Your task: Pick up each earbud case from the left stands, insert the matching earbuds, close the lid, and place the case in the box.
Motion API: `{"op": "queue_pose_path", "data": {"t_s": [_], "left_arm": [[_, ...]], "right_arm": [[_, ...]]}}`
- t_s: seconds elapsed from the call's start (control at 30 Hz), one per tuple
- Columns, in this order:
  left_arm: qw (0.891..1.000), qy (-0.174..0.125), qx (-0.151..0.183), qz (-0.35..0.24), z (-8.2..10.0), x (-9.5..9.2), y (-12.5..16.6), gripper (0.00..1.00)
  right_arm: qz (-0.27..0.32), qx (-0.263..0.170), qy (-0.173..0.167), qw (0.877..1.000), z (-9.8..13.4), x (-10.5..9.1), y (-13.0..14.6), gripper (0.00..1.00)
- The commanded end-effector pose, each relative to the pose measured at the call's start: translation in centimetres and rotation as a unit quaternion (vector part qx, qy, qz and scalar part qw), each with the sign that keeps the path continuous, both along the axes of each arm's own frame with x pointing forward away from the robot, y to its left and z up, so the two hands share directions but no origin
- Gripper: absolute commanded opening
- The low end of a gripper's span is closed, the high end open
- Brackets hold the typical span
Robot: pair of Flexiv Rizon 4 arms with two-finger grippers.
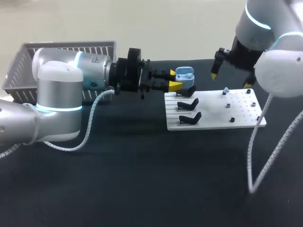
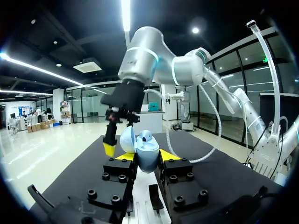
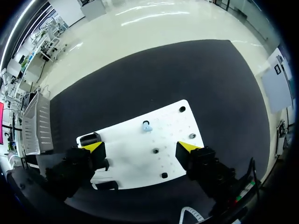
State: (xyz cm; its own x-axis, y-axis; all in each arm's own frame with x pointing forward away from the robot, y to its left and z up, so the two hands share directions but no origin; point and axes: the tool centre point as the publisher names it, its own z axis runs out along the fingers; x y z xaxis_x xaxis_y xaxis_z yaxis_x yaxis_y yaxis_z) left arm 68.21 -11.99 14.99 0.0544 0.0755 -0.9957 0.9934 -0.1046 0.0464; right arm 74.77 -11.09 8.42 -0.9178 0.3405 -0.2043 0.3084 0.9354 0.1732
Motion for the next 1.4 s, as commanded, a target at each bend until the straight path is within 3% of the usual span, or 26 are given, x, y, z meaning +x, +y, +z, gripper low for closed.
{"op": "queue_pose_path", "data": {"t_s": [0.03, 0.1, 0.17, 0.5, 0.57, 1.4], "left_arm": [[1.0, -0.002, -0.002, 0.003, -0.1, -0.2, 0.0, 0.0], [1.0, -0.002, -0.002, 0.003, -0.1, -0.2, 0.0, 0.0], [1.0, -0.002, -0.002, 0.003, -0.1, -0.2, 0.0, 0.0], [1.0, -0.002, -0.002, 0.003, -0.1, -0.2, 0.0, 0.0], [1.0, -0.002, -0.002, 0.003, -0.1, -0.2, 0.0, 0.0], [1.0, -0.002, -0.002, 0.003, -0.1, -0.2, 0.0, 0.0]], "right_arm": [[0.004, 0.012, 0.017, 1.0, -1.5, 0.5, -0.3, 0.91], [0.004, 0.017, 0.023, 1.0, -2.0, 0.4, -0.4, 0.75], [0.004, 0.021, 0.028, 0.999, -2.5, 0.5, -0.7, 0.66], [0.01, 0.028, 0.043, 0.999, -3.8, 0.7, -1.0, 0.57], [0.012, 0.029, 0.045, 0.998, -4.0, 0.8, -0.9, 0.5], [0.01, 0.035, 0.059, 0.998, -5.1, 2.4, -0.4, 0.39]]}}
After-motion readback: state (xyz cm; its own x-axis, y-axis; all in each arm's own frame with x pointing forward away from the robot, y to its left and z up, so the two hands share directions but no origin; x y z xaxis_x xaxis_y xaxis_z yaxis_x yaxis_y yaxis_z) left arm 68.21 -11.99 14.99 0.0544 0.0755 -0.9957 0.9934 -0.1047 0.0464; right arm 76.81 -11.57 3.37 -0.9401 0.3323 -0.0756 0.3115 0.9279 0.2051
